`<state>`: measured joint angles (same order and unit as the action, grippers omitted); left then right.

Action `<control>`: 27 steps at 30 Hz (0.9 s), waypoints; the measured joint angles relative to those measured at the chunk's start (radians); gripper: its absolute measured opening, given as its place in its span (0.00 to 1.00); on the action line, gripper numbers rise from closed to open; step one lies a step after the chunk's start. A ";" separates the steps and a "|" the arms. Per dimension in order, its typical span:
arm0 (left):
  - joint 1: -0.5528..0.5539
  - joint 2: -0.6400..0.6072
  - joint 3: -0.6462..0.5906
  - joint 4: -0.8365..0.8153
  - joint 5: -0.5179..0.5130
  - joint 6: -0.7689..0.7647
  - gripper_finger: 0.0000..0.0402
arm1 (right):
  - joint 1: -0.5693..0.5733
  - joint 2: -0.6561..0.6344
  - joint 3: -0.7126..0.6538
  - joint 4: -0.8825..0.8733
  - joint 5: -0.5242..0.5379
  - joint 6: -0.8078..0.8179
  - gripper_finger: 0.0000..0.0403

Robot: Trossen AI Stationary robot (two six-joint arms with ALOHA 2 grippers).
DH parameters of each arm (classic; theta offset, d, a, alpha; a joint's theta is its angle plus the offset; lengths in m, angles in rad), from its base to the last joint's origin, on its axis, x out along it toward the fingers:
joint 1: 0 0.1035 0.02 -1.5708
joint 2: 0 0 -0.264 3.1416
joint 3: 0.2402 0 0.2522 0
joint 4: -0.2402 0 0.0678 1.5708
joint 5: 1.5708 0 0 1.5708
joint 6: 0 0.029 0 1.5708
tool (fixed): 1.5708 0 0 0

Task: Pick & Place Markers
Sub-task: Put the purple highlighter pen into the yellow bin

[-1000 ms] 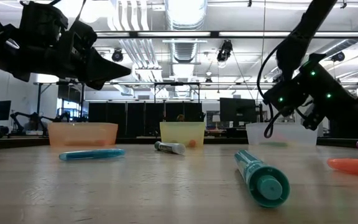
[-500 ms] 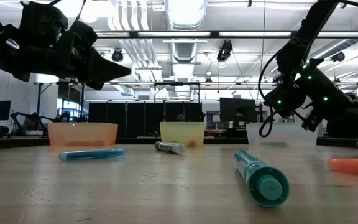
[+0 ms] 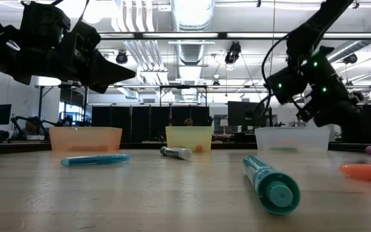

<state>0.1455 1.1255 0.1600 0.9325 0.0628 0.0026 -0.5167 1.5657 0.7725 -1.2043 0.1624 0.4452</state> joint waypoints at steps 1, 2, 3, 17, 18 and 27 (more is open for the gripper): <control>0.000 0.000 0.000 -0.001 0.000 -0.002 0.00 | 0.007 -0.019 0.001 -0.004 0.000 0.028 0.04; 0.000 0.000 0.000 -0.003 0.000 -0.003 0.00 | 0.013 -0.039 0.001 -0.007 -0.008 0.058 0.05; 0.000 0.000 0.000 -0.008 0.000 -0.005 0.00 | 0.016 -0.060 0.001 -0.007 -0.020 0.090 0.07; 0.000 0.000 0.000 -0.018 0.000 -0.007 0.00 | 0.036 -0.134 -0.087 0.288 -0.171 0.320 0.36; 0.000 0.000 0.000 -0.019 0.000 -0.007 0.00 | 0.038 -0.129 -0.093 0.317 -0.171 0.327 0.36; 0.000 0.000 0.000 -0.021 0.000 -0.009 0.00 | 0.076 -0.108 -0.110 0.380 -0.162 0.298 0.28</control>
<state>0.1455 1.1255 0.1600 0.9112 0.0628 -0.0068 -0.4402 1.4574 0.6625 -0.8246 0.0008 0.7433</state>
